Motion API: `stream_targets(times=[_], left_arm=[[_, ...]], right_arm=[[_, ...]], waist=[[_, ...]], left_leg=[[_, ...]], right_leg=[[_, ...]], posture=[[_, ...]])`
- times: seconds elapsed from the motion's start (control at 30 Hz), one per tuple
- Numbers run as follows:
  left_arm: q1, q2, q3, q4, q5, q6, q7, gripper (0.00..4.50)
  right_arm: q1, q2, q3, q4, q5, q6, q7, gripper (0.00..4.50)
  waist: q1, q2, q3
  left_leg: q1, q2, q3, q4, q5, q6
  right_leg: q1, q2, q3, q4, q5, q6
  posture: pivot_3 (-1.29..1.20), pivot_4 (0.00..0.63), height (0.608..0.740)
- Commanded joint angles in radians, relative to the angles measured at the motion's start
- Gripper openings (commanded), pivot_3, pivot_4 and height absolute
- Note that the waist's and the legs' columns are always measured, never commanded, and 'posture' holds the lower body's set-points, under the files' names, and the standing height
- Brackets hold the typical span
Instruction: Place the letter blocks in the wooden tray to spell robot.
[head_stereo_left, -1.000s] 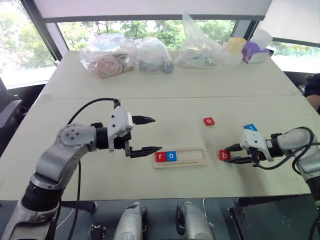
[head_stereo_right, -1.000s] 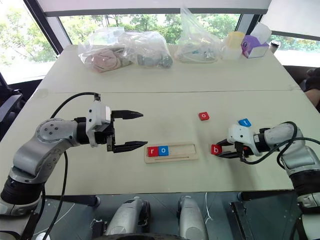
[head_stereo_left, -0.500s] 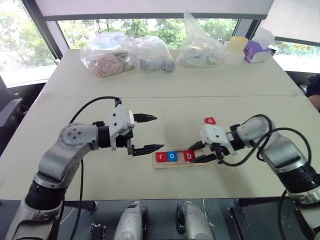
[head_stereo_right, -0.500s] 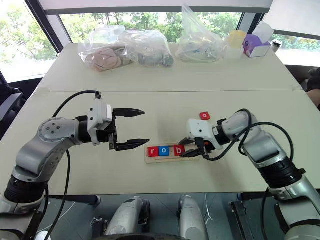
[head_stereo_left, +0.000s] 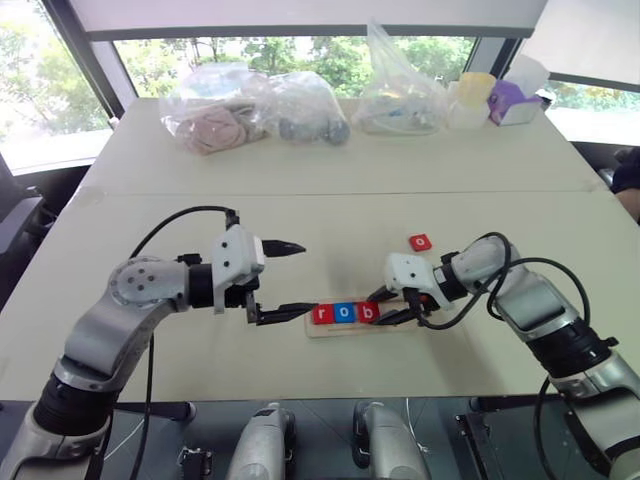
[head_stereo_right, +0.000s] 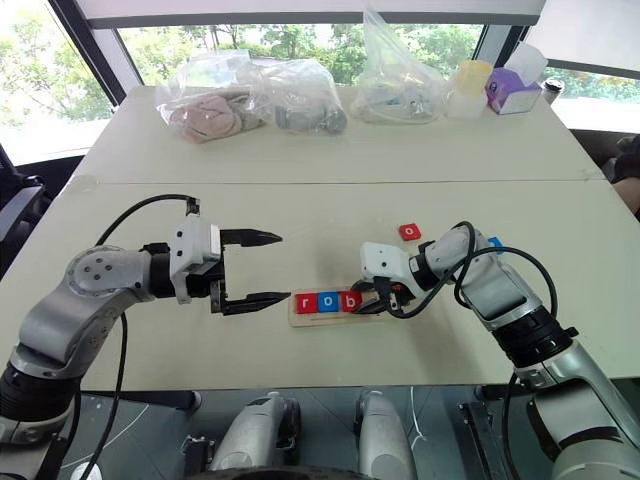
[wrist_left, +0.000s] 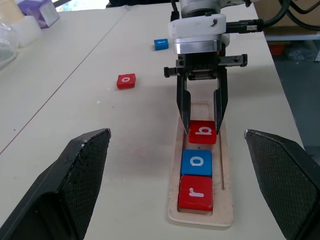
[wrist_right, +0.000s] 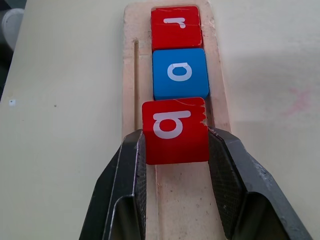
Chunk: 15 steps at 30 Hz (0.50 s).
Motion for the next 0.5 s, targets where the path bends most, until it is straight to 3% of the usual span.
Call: stream_targets(times=[0.03,0.5], left_arm=[[0.004,0.006,0.014,-0.032,-0.003,-0.019,0.003,4.50],[0.010,0.003,0.011,-0.027,-0.006,-0.025,0.000,4.50]], right_arm=[[-0.022,0.014,-0.005,-0.007,-0.006,-0.013,-0.005,1.14],[-0.034,0.044,0.003,0.013,-0.035,-0.024,-0.008,1.14]], waist=[[0.000,0.000,0.000],[0.000,0.000,0.000]], left_leg=[[0.000,0.000,0.000,0.000,0.000,0.000],[0.000,0.000,0.001,0.000,0.000,0.000]], right_leg=[[0.000,0.000,0.000,0.000,0.000,0.000],[0.000,0.000,0.000,0.000,0.000,0.000]], posture=[[0.00,0.150,0.740],[0.00,0.150,0.740]])
